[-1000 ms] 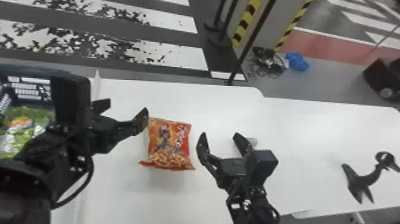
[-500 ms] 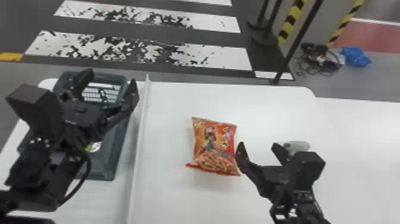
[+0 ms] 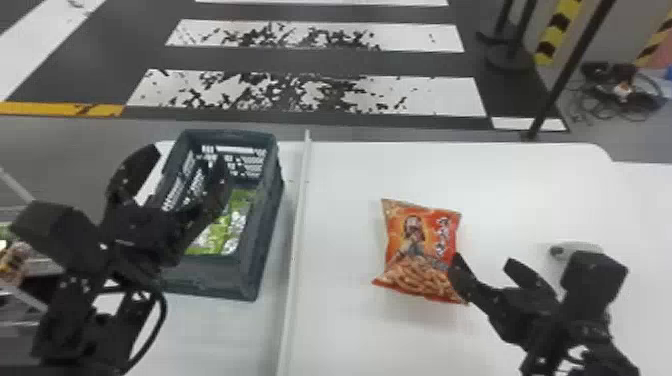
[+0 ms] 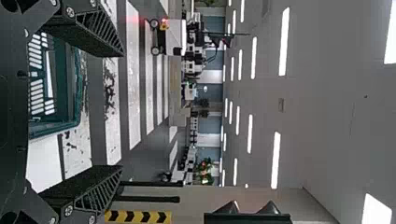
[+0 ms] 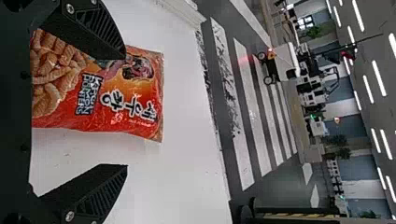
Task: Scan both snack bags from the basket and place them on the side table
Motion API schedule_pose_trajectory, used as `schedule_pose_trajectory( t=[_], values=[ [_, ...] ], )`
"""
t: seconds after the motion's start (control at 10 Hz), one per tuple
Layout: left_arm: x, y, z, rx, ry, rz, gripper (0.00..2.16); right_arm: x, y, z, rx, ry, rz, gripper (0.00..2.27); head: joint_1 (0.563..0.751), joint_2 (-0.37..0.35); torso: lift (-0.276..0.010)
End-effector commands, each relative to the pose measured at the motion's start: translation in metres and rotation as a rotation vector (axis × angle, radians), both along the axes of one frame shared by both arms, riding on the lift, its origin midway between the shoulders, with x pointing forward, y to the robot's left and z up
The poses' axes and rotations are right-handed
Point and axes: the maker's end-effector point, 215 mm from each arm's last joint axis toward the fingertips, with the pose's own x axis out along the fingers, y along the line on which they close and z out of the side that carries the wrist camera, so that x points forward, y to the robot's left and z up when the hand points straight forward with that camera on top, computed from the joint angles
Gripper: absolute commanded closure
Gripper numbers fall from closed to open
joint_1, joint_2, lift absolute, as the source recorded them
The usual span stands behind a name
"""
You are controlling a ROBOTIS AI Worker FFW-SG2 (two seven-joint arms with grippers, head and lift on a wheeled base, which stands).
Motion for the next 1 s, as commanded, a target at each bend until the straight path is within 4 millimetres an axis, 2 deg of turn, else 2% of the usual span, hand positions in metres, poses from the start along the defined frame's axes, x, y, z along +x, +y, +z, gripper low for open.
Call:
schedule_pose_trajectory(
  t=[0.0, 0.2, 0.3, 0.7, 0.8, 0.9],
  values=[
    [-0.008, 0.009, -0.005, -0.013, 0.007, 0.008, 0.15, -0.005, 0.004, -0.026, 0.063, 0.099, 0.024, 0.10, 0.695, 0.041, -0.074],
    [-0.012, 0.013, -0.016, -0.010, 0.031, 0.010, 0.15, -0.012, 0.010, -0.058, 0.134, 0.222, 0.077, 0.10, 0.695, 0.070, -0.074],
    [-0.013, 0.013, -0.020, -0.010, 0.039, 0.008, 0.15, -0.014, 0.016, -0.065, 0.157, 0.257, 0.100, 0.10, 0.695, 0.079, -0.074],
    [-0.014, 0.012, -0.029, -0.011, 0.055, -0.003, 0.15, -0.017, 0.037, -0.073, 0.312, 0.336, 0.170, 0.10, 0.695, 0.107, -0.074],
    [-0.015, 0.012, -0.032, -0.014, 0.061, -0.007, 0.15, -0.020, 0.038, -0.080, 0.344, 0.369, 0.178, 0.11, 0.695, 0.115, -0.074],
    [-0.014, 0.012, -0.035, -0.022, 0.067, -0.008, 0.15, -0.019, 0.038, -0.084, 0.377, 0.375, 0.181, 0.37, 0.695, 0.118, -0.074]
  ],
)
